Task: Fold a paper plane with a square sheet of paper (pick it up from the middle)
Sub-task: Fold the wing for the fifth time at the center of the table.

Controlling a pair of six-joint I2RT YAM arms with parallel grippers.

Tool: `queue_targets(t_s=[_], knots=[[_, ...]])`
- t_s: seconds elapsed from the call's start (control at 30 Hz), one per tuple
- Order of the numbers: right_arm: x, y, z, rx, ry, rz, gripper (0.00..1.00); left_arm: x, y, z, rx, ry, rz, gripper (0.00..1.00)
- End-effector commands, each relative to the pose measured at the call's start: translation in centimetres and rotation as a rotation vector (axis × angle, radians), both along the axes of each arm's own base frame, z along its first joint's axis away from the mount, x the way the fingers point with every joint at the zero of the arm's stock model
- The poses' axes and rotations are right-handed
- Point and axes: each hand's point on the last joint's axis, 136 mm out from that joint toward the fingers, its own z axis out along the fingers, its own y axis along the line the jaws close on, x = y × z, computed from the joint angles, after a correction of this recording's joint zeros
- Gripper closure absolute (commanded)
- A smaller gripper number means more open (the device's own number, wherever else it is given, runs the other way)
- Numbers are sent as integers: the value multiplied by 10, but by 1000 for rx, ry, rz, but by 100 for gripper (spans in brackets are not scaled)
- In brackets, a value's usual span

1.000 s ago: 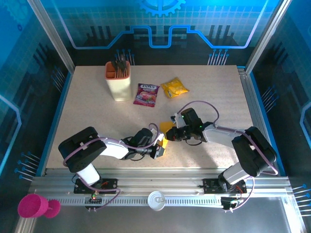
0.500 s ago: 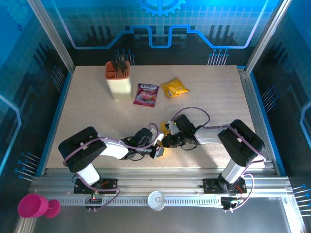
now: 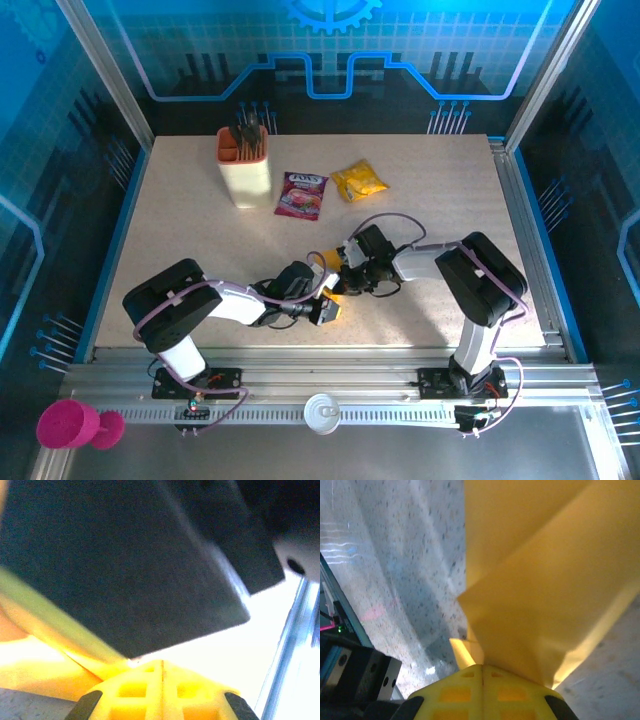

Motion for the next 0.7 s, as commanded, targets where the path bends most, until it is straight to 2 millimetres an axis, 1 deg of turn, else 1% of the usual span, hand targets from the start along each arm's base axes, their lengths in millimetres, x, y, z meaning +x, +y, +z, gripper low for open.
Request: queue_targets(t_s=[0.0, 0.03, 0.07, 0.13, 0.43, 0.67], knots=[[27, -15, -6, -59, -43, -46, 100, -28, 41, -67, 236, 151, 25, 100], [28, -18, -8, -64, -35, -47, 100, -29, 41, -68, 236, 154, 25, 100], [36, -15, -4, -58, -49, -48, 100, -30, 41, -68, 237, 155, 22, 100], [44, -17, -3, -62, -49, -55, 100, -30, 42, -68, 237, 158, 21, 100], [75, -29, -17, -117, -6, -89, 100, -33, 42, -73, 243, 174, 12, 100], [93, -40, -21, -130, 19, -135, 100, -36, 42, -77, 243, 190, 6, 100]])
